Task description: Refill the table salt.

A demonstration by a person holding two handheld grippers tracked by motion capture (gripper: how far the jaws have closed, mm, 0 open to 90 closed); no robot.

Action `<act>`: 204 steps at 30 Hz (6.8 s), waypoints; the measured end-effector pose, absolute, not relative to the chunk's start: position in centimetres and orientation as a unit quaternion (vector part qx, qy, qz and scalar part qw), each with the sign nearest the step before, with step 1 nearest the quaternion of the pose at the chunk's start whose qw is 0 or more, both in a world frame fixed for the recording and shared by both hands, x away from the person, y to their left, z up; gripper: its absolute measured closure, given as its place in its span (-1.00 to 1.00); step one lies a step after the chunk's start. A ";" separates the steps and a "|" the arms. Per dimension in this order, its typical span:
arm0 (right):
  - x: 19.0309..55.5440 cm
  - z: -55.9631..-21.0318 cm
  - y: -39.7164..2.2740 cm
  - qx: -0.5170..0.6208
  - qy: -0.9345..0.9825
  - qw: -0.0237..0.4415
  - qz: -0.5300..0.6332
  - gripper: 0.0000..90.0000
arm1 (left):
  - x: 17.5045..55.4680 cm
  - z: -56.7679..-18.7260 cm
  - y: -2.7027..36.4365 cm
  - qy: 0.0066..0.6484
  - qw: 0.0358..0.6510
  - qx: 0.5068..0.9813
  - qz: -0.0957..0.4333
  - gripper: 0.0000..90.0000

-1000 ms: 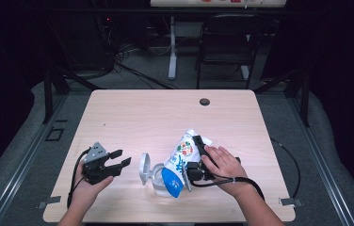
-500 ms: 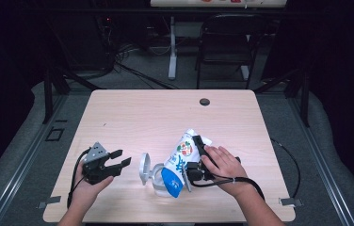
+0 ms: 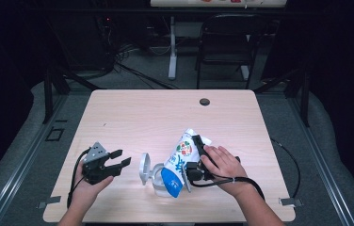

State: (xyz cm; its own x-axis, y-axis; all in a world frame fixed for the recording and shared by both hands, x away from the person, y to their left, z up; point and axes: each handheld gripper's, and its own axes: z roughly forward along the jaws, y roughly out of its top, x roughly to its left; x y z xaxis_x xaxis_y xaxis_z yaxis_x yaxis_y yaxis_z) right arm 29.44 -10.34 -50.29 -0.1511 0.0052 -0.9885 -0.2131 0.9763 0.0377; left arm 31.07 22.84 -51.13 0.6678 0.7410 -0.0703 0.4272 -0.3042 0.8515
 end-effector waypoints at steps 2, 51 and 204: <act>29.4 -50.3 -10.3 -0.070 0.753 0.648 0.085 0.54 | 31.1 -51.1 22.8 0.370 0.459 0.789 0.171 0.12; 29.2 -49.9 -10.3 -0.082 0.744 0.658 0.082 0.56 | 31.1 -51.1 22.9 0.370 0.457 0.791 0.170 0.12; 29.0 -50.4 -10.6 -0.093 0.751 0.648 0.085 0.56 | 31.1 -51.1 22.9 0.370 0.459 0.790 0.168 0.12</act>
